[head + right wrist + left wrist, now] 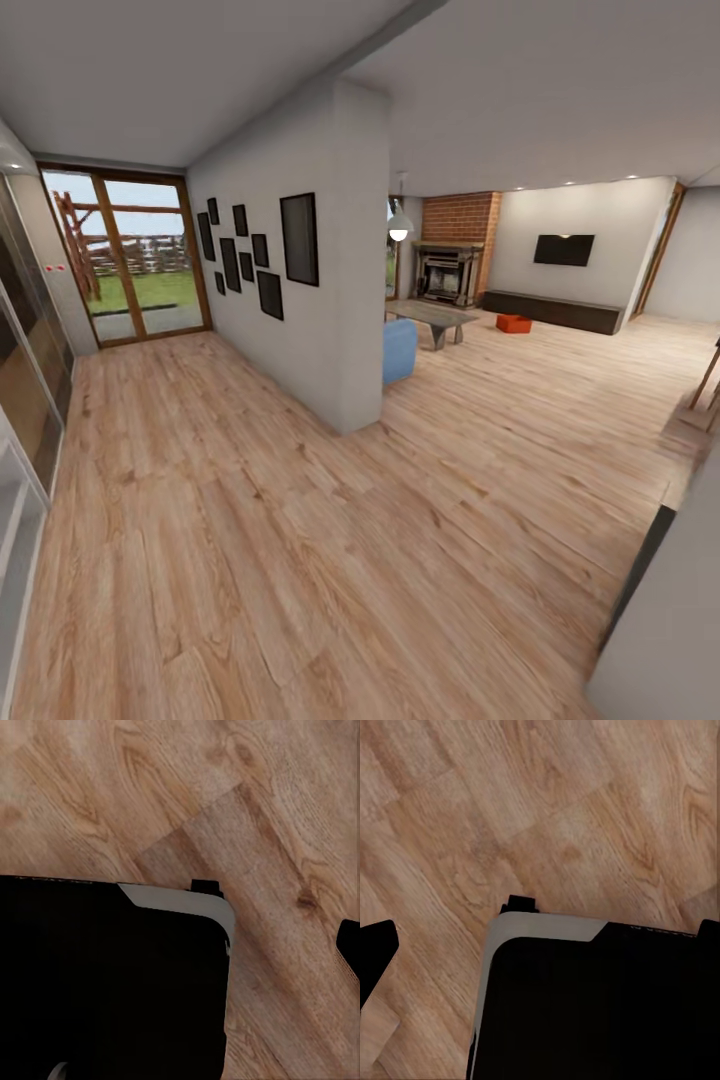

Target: Move the two storage containers from the living room to the garage. In the garage, place one container on the floor and stack the other container on top of it (either order is fine).

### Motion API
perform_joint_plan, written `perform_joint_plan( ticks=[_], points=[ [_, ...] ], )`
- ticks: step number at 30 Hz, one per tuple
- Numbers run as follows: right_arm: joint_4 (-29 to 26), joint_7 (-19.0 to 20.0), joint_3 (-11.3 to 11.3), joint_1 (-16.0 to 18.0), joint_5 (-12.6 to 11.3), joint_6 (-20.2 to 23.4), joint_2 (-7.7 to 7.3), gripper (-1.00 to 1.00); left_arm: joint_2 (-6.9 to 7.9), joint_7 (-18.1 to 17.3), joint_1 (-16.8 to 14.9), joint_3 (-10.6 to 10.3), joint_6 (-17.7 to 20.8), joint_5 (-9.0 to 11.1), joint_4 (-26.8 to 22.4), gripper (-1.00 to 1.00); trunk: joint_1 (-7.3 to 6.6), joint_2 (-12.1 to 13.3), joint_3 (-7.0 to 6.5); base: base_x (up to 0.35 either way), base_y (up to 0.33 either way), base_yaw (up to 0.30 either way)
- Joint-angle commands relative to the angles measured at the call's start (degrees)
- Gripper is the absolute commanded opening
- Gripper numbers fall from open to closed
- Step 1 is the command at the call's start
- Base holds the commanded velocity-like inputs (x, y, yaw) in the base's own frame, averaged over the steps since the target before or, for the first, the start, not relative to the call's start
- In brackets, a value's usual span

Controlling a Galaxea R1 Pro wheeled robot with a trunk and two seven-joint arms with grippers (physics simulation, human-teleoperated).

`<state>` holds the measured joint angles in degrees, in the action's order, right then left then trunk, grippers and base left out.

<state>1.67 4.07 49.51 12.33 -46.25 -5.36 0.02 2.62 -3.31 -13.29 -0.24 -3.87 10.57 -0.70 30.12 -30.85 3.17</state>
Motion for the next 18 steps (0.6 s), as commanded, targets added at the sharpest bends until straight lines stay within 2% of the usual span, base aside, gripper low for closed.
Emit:
perform_joint_plan(
  ticks=[1, 18],
  points=[
    [0.2, 0.4, 0.4, 0.1, -0.6, -0.3, 0.04, 1.00, 0.01, -0.3, -0.1, -0.1, -0.2, 0.5, 0.1, 1.00, 0.06, -0.1, 0.11, 0.323, 0.000, 0.000],
    [0.2, 0.4, 0.4, 0.1, -0.7, -0.3, 0.02, 1.00, 0.01, -0.3, 0.0, -0.1, -0.2, 0.5, 0.1, 1.00, 0.06, -0.1, 0.11, 0.323, 0.000, 0.000]
  ],
)
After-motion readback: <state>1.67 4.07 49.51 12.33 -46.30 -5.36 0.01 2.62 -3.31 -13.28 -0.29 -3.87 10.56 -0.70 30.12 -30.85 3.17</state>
